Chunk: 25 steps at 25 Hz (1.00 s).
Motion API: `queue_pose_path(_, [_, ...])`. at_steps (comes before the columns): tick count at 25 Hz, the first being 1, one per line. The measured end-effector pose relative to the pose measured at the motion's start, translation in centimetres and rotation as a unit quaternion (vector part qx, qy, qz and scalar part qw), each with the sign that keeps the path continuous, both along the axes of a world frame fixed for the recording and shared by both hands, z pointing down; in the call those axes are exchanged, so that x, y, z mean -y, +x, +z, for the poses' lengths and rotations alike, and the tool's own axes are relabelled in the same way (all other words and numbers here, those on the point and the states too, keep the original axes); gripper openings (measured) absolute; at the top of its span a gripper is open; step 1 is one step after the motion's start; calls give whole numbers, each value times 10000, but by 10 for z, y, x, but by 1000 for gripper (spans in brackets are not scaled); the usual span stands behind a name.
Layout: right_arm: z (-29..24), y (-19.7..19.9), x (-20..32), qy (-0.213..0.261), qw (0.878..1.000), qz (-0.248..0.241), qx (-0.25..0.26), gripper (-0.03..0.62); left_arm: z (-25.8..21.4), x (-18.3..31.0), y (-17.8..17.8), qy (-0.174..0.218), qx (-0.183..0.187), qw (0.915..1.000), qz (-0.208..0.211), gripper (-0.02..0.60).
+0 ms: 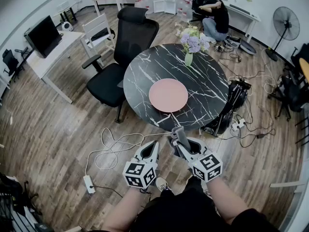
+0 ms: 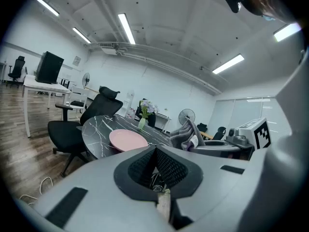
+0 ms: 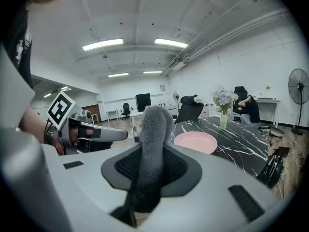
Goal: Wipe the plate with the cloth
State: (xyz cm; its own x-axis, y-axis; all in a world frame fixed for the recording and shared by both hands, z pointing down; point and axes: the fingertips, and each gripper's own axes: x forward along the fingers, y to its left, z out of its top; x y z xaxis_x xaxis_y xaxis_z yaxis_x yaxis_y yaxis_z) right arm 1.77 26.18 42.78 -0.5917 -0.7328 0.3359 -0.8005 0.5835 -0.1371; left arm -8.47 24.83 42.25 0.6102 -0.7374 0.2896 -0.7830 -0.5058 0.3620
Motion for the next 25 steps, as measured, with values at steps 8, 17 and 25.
queue_pose_path(8, [-2, -8, -2, -25, 9999, 91, 52, 106, -4, -3, -9, 44, 16, 9999, 117, 17])
queue_pose_path(17, [-5, -18, -4, -56, 9998, 90, 174, 107, 0, -6, -20, -4, 48, 9999, 104, 17])
queue_pose_path(25, [-3, -13, 17, -80, 9998, -14, 206, 107, 10, 11, -14, -153, 29, 9999, -40, 17])
